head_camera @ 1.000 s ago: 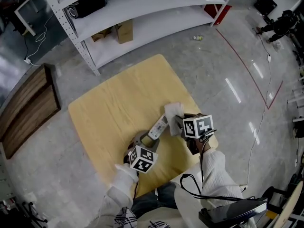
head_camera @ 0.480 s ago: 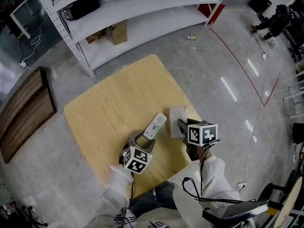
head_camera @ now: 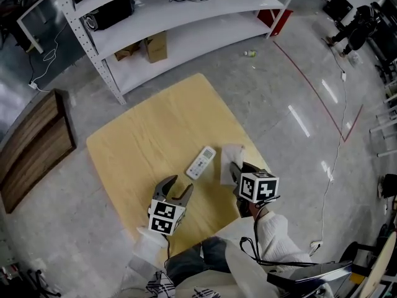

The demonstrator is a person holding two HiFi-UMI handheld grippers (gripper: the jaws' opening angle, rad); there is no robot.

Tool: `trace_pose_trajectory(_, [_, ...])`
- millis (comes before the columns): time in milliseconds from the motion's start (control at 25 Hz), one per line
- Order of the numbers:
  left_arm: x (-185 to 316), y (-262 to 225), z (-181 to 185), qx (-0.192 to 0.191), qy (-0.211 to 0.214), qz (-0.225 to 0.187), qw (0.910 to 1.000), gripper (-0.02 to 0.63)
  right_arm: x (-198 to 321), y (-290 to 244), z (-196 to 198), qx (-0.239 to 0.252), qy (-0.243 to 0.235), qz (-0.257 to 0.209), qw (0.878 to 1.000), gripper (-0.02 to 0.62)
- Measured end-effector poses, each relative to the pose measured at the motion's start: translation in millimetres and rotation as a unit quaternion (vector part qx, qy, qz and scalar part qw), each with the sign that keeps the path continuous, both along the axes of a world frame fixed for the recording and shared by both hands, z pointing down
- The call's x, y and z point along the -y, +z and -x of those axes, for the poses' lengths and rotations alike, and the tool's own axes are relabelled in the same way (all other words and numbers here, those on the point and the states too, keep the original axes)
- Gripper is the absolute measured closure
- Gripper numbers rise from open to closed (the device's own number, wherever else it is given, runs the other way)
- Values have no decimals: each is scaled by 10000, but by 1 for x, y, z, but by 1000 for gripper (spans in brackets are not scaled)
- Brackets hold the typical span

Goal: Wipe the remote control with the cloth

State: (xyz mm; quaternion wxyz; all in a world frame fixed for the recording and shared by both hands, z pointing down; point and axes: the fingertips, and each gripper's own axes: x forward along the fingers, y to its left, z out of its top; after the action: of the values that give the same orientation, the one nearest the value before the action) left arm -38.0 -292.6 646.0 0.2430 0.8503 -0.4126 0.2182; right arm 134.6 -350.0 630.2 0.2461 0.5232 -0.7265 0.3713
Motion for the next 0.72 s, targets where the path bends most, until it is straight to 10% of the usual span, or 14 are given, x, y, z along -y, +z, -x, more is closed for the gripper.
trace_pose_trajectory(440, [-24, -74, 12, -595, -773, -405, 9944, 385, -64, -48, 56, -327, -94, -1369, 9900, 506])
trace_pose_trajectory(720, [-78, -79, 16, -408, -970, -379, 9937, 603, -135, -43, 76, -327, -291, -1282, 9908, 506])
